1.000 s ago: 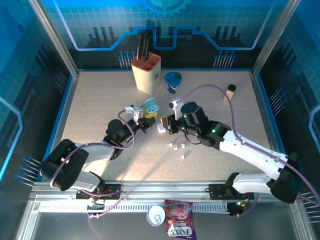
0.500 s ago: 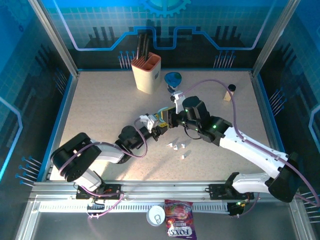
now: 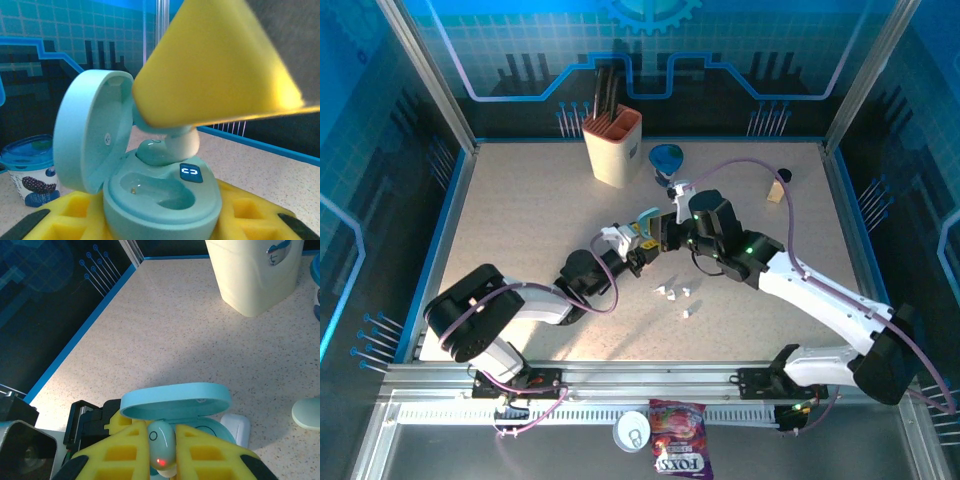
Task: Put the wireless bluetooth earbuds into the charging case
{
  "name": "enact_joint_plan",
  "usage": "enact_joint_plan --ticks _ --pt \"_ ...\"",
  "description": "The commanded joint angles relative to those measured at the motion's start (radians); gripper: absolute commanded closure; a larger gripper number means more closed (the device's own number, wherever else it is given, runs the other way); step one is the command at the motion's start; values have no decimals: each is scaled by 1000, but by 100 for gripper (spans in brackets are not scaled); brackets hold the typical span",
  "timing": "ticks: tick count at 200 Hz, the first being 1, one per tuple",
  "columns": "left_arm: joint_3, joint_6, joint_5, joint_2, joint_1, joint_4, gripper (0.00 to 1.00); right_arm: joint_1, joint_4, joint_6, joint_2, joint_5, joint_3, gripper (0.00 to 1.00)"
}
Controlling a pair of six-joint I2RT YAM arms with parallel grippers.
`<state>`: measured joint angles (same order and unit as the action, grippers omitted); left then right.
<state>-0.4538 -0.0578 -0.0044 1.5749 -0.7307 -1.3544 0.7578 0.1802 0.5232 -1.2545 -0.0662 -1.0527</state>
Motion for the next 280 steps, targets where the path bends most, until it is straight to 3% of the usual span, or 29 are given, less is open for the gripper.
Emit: enact_joint_plan --ticks 1,119,154,198,229,280 --pt "-26 -2 -11 12 -8 -46 69 -8 -39 14 -25 27 10 84" --pt "-49 14 -55 -4 -6 20 69 -10 -48 32 -58 45 36 80" --pt "-48 20 -58 -13 -6 23 68 -10 -49 40 -59 35 43 64" --pt "-34 22 -61 -12 -5 20 68 -29 -47 35 17 35 49 56" --pt "-13 17 -50 -5 5 -3 68 -44 -56 23 74 81 50 55" --pt "26 -54 89 21 16 -46 68 -71 -13 17 24 115 -32 63"
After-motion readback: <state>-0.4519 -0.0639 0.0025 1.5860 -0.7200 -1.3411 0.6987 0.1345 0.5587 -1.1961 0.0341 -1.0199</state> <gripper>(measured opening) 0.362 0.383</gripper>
